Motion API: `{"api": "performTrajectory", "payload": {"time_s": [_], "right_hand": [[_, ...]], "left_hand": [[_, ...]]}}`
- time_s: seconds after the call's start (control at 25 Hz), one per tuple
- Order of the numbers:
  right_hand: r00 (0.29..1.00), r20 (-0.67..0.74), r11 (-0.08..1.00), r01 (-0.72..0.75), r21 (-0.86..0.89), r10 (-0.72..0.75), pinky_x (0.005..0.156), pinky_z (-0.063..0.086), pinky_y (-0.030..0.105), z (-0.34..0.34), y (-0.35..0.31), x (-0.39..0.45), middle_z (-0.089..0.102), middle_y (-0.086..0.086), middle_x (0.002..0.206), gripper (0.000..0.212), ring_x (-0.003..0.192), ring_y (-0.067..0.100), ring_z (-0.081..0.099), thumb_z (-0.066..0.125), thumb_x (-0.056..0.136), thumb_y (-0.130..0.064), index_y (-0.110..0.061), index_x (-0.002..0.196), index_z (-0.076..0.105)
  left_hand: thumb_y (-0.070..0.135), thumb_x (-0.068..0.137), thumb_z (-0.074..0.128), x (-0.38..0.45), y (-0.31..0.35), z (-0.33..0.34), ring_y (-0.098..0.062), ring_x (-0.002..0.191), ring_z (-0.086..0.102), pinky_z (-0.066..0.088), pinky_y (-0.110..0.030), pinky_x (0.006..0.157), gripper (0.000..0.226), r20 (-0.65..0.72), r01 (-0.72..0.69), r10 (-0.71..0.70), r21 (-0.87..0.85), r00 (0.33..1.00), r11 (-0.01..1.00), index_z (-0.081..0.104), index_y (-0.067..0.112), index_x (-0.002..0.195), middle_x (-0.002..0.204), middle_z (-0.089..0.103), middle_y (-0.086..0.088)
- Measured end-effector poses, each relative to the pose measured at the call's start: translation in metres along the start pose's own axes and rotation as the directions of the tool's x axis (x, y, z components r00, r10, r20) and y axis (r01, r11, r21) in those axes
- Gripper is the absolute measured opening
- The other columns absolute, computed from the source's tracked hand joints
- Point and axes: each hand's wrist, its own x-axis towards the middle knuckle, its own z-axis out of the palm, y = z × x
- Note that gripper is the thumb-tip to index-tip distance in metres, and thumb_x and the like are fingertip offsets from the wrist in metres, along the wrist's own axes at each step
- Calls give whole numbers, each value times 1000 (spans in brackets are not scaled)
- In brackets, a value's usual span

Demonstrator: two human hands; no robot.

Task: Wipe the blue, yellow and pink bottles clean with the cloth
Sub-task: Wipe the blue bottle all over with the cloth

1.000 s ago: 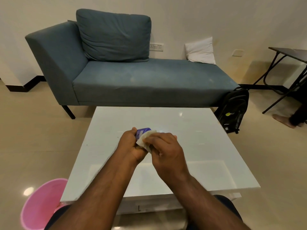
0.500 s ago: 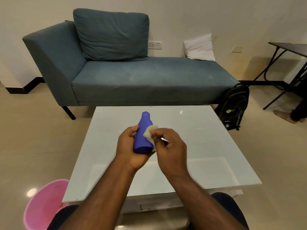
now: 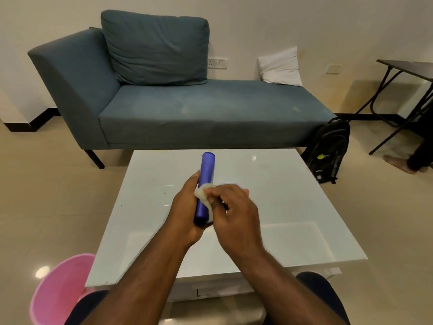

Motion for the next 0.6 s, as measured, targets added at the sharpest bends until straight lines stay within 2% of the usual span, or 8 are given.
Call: {"api": "performTrajectory", "payload": {"time_s": [0.08,0.12,0.24,0.32,0.44,0.48,0.6], "right_hand": [[997,-75,998,-17,-54,13,81,55,31,-4,7,24,62,-11,96,11,85,6,61,61,91,-28,-23,99,66],[994,-107,997,-43,-59,36,77,57,34,-7,11,35,61,-9,95,11,82,7,61,61,91,-25,-20,99,67],[989,-137,996,-71,-56,62,76,58,30,-10,12,47,59,-8,97,13,80,5,59,62,91,-21,-16,102,66],[996,-86,997,-45,-58,40,78,57,28,-8,5,33,59,-9,99,12,83,5,60,61,92,-24,-19,102,65],[999,41,997,31,-65,-29,84,47,9,-4,-10,1,58,-9,102,22,87,-7,55,57,91,-30,-19,107,66],[997,54,996,51,-74,-47,84,45,7,-4,-11,-1,60,-7,103,24,87,-9,53,56,91,-31,-18,108,67],[997,-33,987,58,-151,-64,79,52,22,-9,3,21,63,-2,98,14,82,4,58,60,91,-24,-16,100,68]], "left_hand": [[50,96,51,-2,-7,1,-23,64,66,57,-35,61,40,7,2,-2,81,1000,997,65,15,108,75,72,-11],[51,96,50,-3,-8,1,-22,63,64,56,-33,60,41,17,13,-15,99,1000,995,65,15,107,75,71,-11],[50,97,47,-2,-8,0,-20,59,62,54,-31,57,43,47,22,-27,108,999,994,66,13,108,73,70,-11],[50,96,49,1,-6,-1,-22,64,65,55,-36,64,43,44,-8,4,94,999,996,65,13,112,77,71,-11],[52,95,52,3,-1,-3,-21,65,68,56,-36,66,46,49,-27,24,71,999,997,64,12,115,76,71,-11],[53,95,52,4,-1,-3,-21,65,68,57,-35,65,46,32,-37,34,96,999,995,64,12,114,76,71,-11],[52,96,49,5,-7,-3,-23,68,66,57,-34,63,42,1,-119,123,262,992,958,63,15,109,83,70,-12]]}}
